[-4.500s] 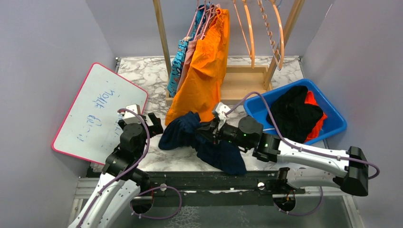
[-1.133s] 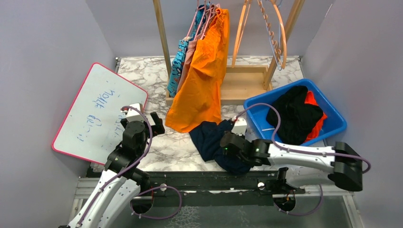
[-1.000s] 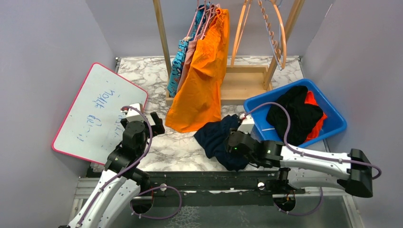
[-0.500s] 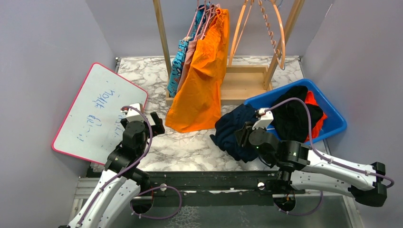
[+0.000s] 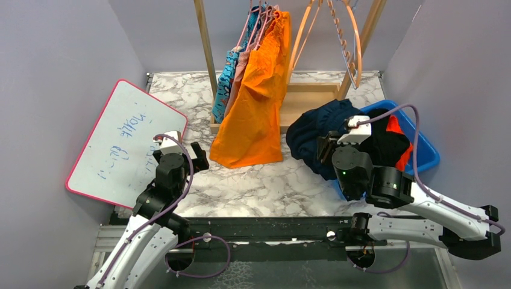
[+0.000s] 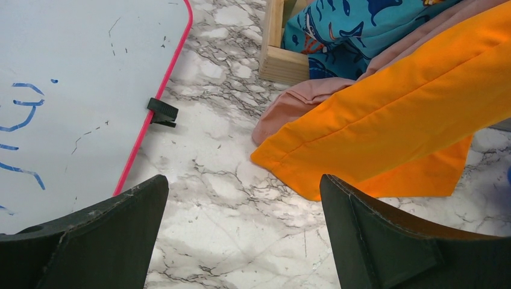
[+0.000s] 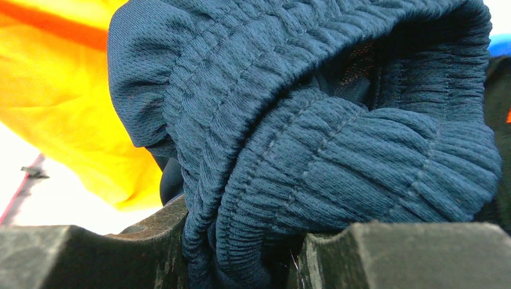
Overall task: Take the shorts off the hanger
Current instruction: Place the shorts in the basket.
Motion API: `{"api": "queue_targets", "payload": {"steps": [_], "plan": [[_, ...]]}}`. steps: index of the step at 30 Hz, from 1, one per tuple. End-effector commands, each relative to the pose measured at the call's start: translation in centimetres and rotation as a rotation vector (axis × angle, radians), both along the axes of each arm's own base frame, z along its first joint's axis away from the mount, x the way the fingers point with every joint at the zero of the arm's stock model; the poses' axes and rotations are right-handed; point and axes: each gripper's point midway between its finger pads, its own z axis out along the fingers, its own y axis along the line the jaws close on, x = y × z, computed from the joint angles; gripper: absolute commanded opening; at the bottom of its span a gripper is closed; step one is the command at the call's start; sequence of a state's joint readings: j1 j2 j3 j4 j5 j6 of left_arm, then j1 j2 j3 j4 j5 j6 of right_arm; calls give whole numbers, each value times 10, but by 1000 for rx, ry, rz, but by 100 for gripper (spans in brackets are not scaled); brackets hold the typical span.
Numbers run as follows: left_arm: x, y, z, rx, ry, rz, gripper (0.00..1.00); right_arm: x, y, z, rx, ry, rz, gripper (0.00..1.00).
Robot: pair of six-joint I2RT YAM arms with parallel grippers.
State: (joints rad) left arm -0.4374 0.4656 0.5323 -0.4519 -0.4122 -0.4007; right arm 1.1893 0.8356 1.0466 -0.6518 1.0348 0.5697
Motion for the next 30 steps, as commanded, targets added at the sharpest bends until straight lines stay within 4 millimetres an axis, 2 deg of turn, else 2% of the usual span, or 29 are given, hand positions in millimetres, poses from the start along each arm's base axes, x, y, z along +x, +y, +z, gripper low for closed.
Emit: {"api": "queue_targets", "payload": {"steps": [1, 3, 7, 14, 20, 23, 27, 30], "plan": [[4, -2, 3, -8, -9, -6, 99, 14, -30, 47, -87, -161, -162, 1], [4, -3, 2, -7, -2, -9, 99, 19, -27, 56, -145, -195, -181, 1], [4, -2, 1, -5, 1, -4, 99, 27, -31, 51, -286, -185, -272, 1], [5, -3, 0, -5, 3, -9, 99, 61, -43, 11, -295, -47, -246, 1], [5, -1, 0, -4, 3, -2, 99, 58, -77, -7, -209, 12, -360, 1], [5, -1, 1, -5, -1, -1, 99, 47, -103, -4, -151, 8, -442, 1], [5, -3, 0, -6, 4, -8, 99, 29, -133, 20, -126, -50, -520, 1], [5, -3, 0, -7, 4, -9, 99, 22, -147, 32, -166, -70, -564, 1]]}}
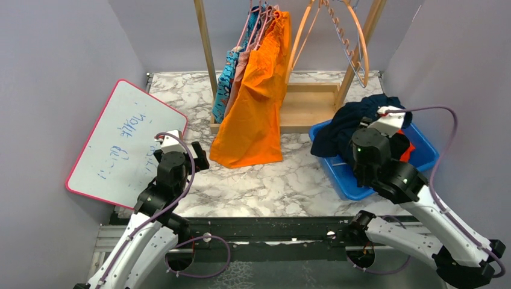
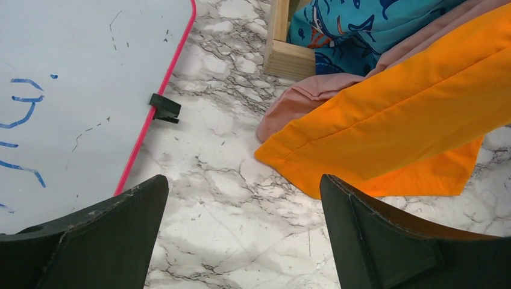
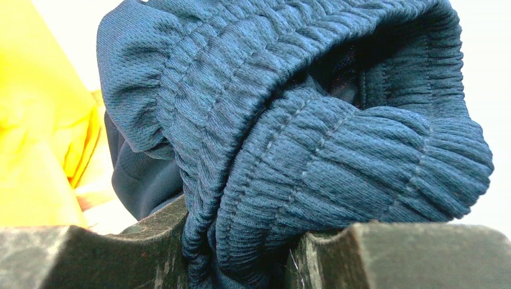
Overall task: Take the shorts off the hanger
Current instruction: Place the shorts in the basket.
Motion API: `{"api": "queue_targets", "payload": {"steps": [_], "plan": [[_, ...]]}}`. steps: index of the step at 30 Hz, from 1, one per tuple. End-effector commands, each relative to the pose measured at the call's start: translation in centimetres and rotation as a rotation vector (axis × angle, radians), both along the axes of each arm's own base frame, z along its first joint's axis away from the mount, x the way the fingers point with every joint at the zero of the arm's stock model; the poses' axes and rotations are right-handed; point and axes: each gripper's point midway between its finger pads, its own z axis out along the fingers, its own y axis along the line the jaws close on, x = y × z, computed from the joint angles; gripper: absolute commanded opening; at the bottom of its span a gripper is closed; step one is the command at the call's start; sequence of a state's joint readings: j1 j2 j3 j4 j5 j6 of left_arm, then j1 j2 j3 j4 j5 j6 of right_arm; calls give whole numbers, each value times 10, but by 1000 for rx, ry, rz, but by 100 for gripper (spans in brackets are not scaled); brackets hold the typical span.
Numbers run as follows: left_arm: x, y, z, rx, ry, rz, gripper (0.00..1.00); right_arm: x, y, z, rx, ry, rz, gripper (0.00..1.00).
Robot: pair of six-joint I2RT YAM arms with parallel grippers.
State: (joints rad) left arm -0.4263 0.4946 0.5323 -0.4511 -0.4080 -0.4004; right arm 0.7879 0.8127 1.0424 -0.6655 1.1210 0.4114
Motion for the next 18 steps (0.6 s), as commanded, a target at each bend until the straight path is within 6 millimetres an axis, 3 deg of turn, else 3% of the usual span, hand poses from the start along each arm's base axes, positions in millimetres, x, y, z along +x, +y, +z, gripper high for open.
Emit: {"api": "queue_targets", "payload": {"steps": [1, 5, 10, 14, 18], "plan": [[3, -4, 7, -17, -22, -17, 99, -15, -31, 28, -14, -65, -125, 1], [2, -4, 7, -18, -26, -17, 99, -12, -31, 17, -66, -39, -142, 1], [2, -4, 8, -21, -31, -17, 99, 9, -11, -20, -71, 66, -92, 1], [2, -4, 9, -22, -33, -22, 99, 31, -34, -66, -12, 206, -160, 1], [1, -3, 10, -23, -40, -19, 99, 41, -39, -104, 118, 253, -121, 2]]}}
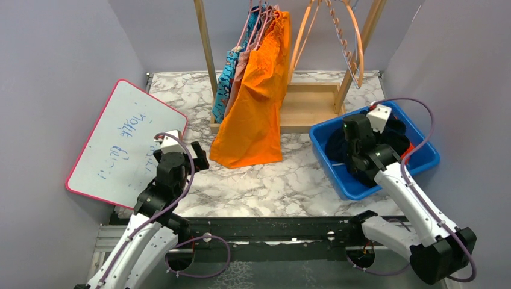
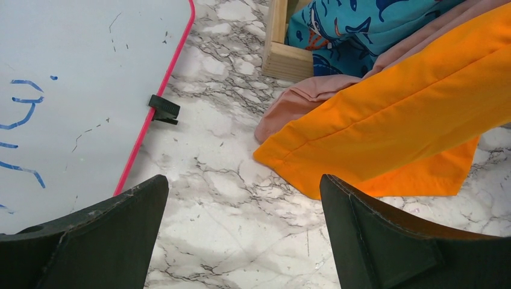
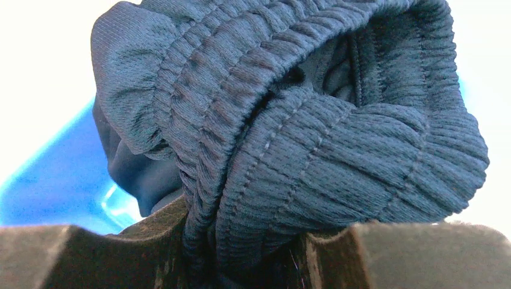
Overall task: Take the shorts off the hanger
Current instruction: Place the shorts in the basket.
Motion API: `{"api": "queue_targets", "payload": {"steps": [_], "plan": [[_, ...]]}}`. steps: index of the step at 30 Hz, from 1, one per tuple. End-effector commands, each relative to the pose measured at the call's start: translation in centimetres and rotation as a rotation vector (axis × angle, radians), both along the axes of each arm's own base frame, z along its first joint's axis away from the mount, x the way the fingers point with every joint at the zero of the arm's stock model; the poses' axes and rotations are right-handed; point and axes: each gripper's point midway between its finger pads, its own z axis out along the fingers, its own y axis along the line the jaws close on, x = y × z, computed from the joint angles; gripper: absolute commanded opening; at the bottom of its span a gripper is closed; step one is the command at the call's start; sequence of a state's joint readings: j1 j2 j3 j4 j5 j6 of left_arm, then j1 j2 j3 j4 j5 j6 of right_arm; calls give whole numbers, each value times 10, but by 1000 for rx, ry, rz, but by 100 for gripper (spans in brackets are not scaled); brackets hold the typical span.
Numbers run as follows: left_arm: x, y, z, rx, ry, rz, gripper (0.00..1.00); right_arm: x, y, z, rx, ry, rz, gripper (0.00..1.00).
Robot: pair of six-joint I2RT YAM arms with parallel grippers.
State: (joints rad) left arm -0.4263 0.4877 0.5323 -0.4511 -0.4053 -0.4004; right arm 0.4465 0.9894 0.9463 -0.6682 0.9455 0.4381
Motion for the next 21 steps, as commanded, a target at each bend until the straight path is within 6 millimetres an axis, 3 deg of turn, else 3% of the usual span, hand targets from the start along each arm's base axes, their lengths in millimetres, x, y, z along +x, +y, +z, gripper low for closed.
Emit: {"api": "queue_targets", "payload": {"steps": [1, 5, 8, 13, 14, 15, 21], "plan": [[1, -3, 9, -18, -35, -16, 99, 12, 10, -25, 202, -32, 58, 2], [1, -3, 9, -19, -35, -18, 99, 12, 8, -44, 217, -1, 54, 2], [2, -4, 9, -18, -32, -23, 99, 23, 17, -55, 240, 60, 98, 3], [2, -4, 9, -18, -32, -22, 99, 43, 23, -90, 283, 160, 104, 7], [1, -4, 9, -18, -33, -23, 99, 45, 25, -99, 306, 185, 104, 11], [1, -4, 9, -19, -34, -22, 99, 47, 25, -109, 318, 208, 98, 24], [1, -3, 9, -20, -38, -20, 99, 51, 40, -157, 404, 344, 172, 52]]}}
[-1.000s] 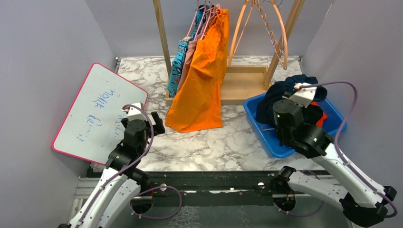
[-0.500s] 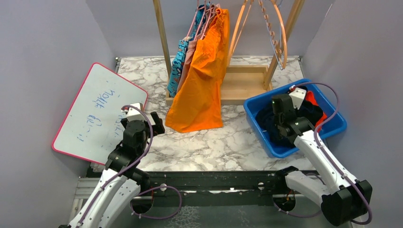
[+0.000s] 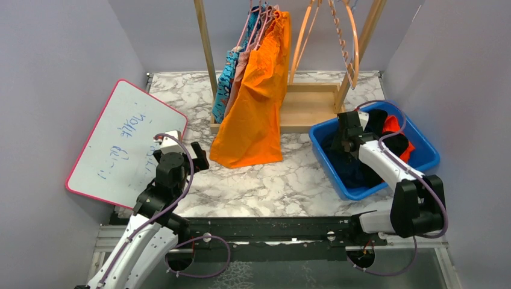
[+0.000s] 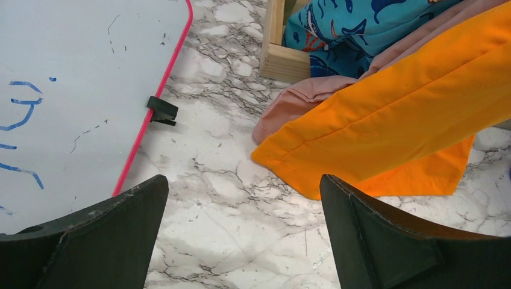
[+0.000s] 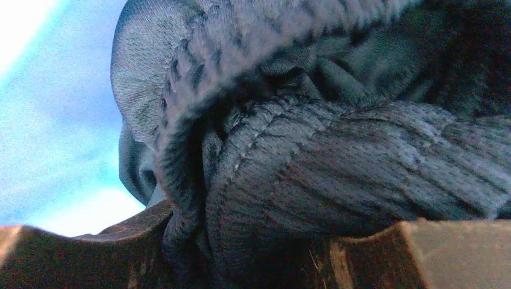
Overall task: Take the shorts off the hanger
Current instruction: Place the shorts in the basket.
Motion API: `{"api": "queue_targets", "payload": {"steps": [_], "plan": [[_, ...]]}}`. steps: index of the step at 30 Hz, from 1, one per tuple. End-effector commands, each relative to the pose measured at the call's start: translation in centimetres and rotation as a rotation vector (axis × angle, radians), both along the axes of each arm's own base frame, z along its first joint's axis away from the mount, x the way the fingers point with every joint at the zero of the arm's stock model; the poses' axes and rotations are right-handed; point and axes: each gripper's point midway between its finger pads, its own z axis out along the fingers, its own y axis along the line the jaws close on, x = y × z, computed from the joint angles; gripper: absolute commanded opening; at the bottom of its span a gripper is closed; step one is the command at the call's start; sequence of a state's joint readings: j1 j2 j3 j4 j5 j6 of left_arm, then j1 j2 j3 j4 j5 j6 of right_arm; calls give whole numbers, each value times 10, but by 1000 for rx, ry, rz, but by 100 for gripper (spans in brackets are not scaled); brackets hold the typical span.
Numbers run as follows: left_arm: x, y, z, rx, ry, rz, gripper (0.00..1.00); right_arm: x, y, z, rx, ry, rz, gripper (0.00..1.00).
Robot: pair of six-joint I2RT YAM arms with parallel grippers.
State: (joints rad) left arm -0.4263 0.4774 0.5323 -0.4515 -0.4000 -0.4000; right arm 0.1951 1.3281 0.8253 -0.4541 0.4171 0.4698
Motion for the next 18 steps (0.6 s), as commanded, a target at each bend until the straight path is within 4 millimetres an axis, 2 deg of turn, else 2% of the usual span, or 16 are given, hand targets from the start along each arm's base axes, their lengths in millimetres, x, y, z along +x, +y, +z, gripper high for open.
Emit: {"api": "queue_targets", "payload": {"steps": [1, 4, 9, 14, 18], "plan": [[2, -3, 7, -13, -29, -15, 99, 13, 19, -13, 100, 13, 68, 55], [2, -3, 7, -13, -29, -17, 99, 13, 18, -4, 98, -4, 69, 64], [2, -3, 7, -14, -27, -18, 99, 14, 14, 37, 86, -94, 72, 73], [2, -4, 6, -14, -25, -19, 99, 7, 7, 82, 71, -209, 56, 76], [2, -5, 6, -13, -22, -25, 99, 2, 0, 103, 55, -275, 33, 75]]}}
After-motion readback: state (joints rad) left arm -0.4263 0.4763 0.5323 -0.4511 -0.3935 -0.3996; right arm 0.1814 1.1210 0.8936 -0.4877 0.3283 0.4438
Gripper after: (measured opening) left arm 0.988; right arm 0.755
